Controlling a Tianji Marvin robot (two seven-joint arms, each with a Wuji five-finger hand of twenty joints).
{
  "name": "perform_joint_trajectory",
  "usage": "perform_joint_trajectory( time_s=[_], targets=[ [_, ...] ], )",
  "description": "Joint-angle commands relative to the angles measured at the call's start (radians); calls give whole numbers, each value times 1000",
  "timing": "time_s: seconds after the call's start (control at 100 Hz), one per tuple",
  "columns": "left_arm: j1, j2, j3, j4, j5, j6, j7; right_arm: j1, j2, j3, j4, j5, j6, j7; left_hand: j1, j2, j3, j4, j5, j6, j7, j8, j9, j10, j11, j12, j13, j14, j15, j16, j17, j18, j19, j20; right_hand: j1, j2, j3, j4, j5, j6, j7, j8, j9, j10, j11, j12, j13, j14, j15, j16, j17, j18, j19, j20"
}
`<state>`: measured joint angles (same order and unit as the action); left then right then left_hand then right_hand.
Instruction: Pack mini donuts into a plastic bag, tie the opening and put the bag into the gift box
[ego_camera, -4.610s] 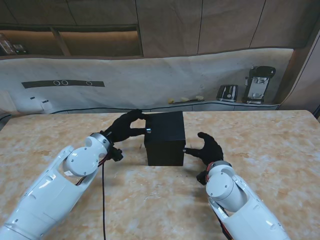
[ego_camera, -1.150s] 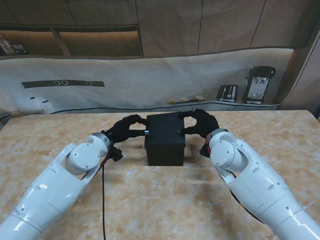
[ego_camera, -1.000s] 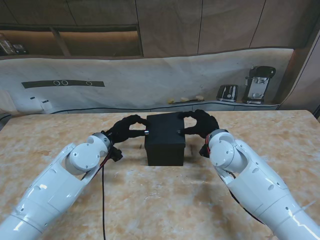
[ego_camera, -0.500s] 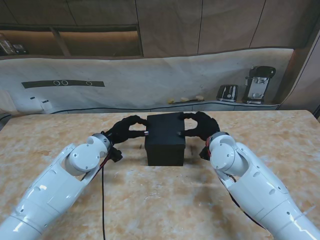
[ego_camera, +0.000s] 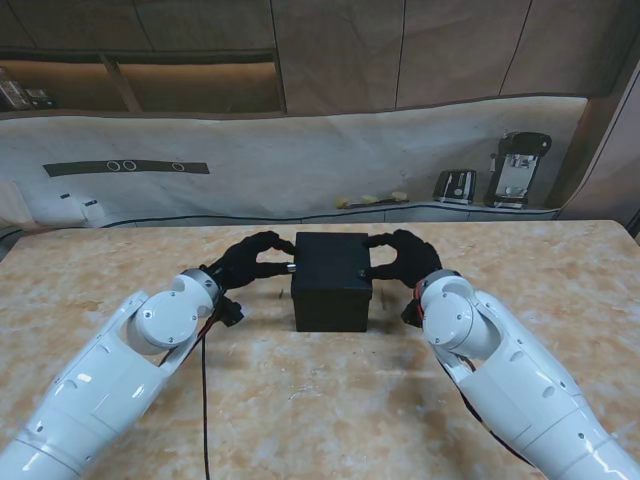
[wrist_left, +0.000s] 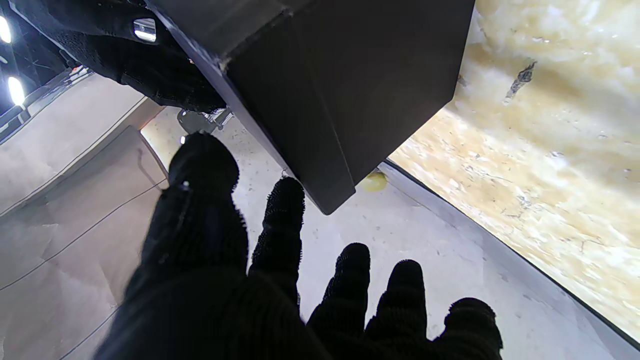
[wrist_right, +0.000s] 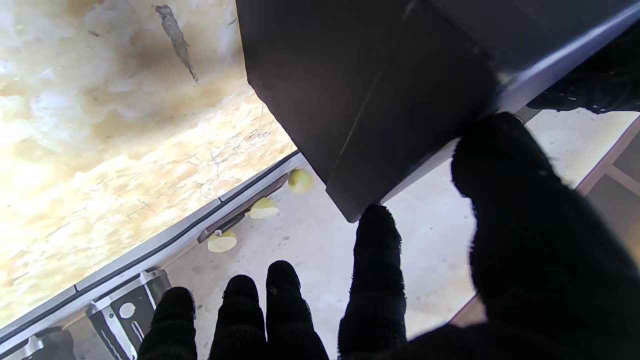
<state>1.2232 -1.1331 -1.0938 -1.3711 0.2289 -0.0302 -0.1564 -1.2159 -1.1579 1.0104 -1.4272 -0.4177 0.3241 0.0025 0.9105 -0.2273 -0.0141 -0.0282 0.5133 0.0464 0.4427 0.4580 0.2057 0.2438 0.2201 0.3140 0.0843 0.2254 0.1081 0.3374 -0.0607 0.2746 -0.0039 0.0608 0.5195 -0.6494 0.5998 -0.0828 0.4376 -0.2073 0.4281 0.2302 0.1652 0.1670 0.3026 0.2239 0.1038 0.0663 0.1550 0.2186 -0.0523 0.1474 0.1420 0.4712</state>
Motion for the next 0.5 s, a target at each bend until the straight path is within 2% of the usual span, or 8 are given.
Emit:
perform_joint_trajectory(
  time_s=[0.0, 0.26, 0.49],
  targets=[
    [6, 2, -5, -13, 5, 0, -11, -23, 1, -4, 1, -5, 2, 23, 1, 0, -5, 0, -7, -8, 24, 11, -10, -32, 2, -6, -29, -43, 5, 7, -3, -35, -15, -21, 25, -30, 12, 13, 45, 106, 57, 25, 7, -21, -2, -40, -4, -19, -12, 22, -1, -4, -27, -7],
    [16, 5, -19, -29, 15, -3, -11, -35, 4, 10, -27, -8, -5, 25, 0, -1, -5, -1, -4, -11, 26, 11, -8, -30, 2, -6, -26, -42, 6, 7, -3, -30, -14, -19, 18, -26, 9, 12, 46, 105, 58, 25, 9, -22, 3, -38, -2, -20, -8, 23, -1, -5, -27, -7],
    [37, 11, -47, -70, 26, -15, -14, -55, 10, 45, -73, -20, -40, 29, 1, -1, -5, 0, -2, -7, 27, 11, -4, -29, 3, -5, -23, -40, 7, 8, -4, -31, -13, -15, 11, -21, 6, 13, 39, 109, 55, 24, 11, -20, 13, -34, 2, -19, 0, 26, 1, -8, -20, 0]
  ],
)
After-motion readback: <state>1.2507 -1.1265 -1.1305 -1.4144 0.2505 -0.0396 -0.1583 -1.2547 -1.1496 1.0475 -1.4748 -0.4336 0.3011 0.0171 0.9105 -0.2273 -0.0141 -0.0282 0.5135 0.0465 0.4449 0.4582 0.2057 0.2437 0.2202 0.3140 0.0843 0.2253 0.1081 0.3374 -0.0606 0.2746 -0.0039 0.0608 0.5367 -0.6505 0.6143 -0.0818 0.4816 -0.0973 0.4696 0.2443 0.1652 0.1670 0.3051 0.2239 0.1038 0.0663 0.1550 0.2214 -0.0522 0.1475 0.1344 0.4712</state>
